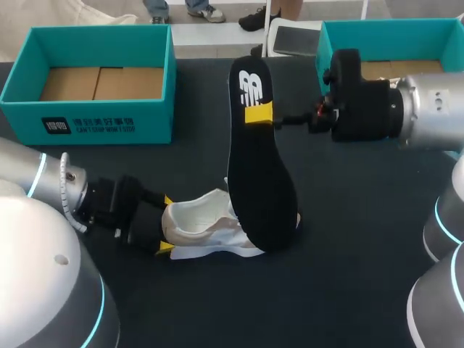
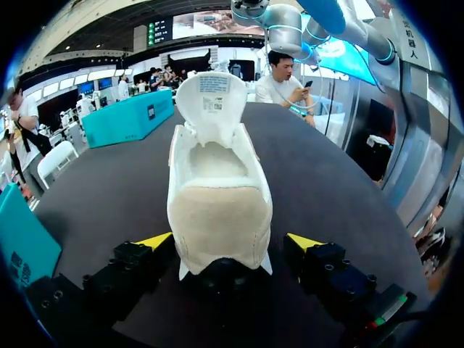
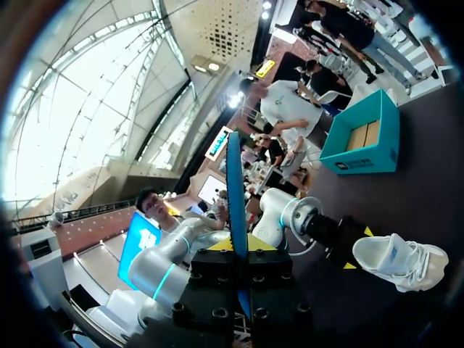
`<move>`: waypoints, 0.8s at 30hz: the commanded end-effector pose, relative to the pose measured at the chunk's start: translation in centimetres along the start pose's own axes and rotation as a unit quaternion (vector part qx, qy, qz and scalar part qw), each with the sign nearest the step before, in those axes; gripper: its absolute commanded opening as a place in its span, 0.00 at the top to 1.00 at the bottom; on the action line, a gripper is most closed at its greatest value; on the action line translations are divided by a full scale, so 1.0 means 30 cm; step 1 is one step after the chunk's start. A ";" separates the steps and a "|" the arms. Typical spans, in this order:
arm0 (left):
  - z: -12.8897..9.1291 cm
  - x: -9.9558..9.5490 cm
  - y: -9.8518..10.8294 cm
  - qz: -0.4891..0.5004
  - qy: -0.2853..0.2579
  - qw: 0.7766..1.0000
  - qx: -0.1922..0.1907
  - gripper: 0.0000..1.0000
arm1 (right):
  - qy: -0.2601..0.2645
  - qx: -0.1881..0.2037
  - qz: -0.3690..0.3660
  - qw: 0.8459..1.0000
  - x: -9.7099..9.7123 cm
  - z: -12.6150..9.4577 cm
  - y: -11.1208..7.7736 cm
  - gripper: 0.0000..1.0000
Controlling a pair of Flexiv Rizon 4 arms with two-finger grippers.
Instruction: Take the shoe out of the shoebox, open the shoe tongue, remove and reinsert the insole, then place the shoe into the shoebox
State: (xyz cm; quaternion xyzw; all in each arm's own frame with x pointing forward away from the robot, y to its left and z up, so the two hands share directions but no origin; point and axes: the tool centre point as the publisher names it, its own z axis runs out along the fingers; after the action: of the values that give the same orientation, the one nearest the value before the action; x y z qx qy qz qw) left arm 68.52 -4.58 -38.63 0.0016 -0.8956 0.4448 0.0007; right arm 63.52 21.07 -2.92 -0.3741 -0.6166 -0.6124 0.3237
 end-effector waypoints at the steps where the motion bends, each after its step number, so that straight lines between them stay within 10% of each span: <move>1: 0.001 0.004 0.001 0.000 -0.001 1.000 0.000 0.00 | -0.002 0.000 0.001 1.000 0.001 0.010 -0.001 1.00; 14: -0.105 0.004 -0.136 -0.011 -0.011 0.982 -0.187 0.00 | -0.002 0.000 0.001 1.000 0.001 0.010 -0.001 1.00; 24: -0.141 0.005 -0.166 -0.036 -0.021 0.966 -0.255 0.00 | -0.002 0.000 0.001 1.000 0.001 0.010 -0.001 1.00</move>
State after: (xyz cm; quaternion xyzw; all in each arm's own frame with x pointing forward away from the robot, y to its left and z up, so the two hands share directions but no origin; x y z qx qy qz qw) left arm 68.68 -4.10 -32.51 0.0415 -0.9651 0.2587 -0.0039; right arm 63.53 21.07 -2.93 -0.3740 -0.6163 -0.6126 0.3239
